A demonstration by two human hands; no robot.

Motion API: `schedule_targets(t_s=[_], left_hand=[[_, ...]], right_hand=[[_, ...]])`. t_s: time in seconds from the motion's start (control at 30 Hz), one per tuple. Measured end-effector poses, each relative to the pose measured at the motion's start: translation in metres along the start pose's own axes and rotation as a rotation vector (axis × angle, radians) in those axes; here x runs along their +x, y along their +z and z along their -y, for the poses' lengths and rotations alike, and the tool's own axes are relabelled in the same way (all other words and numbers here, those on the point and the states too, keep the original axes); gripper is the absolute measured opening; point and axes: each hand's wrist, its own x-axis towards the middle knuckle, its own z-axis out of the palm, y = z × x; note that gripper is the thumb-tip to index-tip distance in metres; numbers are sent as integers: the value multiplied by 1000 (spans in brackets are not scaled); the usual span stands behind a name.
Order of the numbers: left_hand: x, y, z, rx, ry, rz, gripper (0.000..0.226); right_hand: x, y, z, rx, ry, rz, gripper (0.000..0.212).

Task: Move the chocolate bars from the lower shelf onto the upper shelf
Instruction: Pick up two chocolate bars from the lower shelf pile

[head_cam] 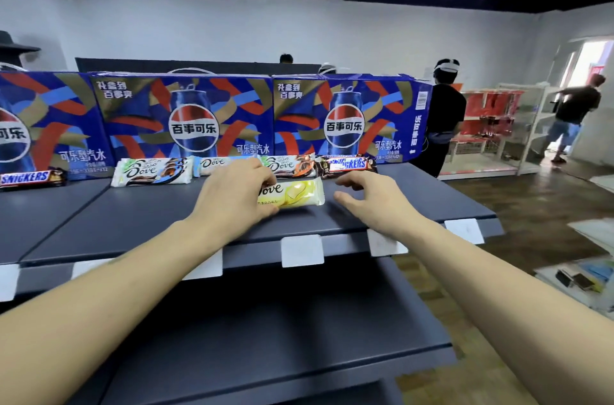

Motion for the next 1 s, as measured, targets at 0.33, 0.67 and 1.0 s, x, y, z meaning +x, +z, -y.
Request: schedule_targets(t_s=[0.33, 0.67, 1.0], left_hand=[[63, 46, -59, 21, 47, 4, 41], [137, 92, -136, 29, 45, 43, 48], [191, 151, -200, -1, -42, 99, 40]], right_hand=[[30, -31, -79, -139, -28, 30, 42], [51, -82, -163, -141, 51, 63, 50], [70, -119, -221, -58, 4, 13, 64]])
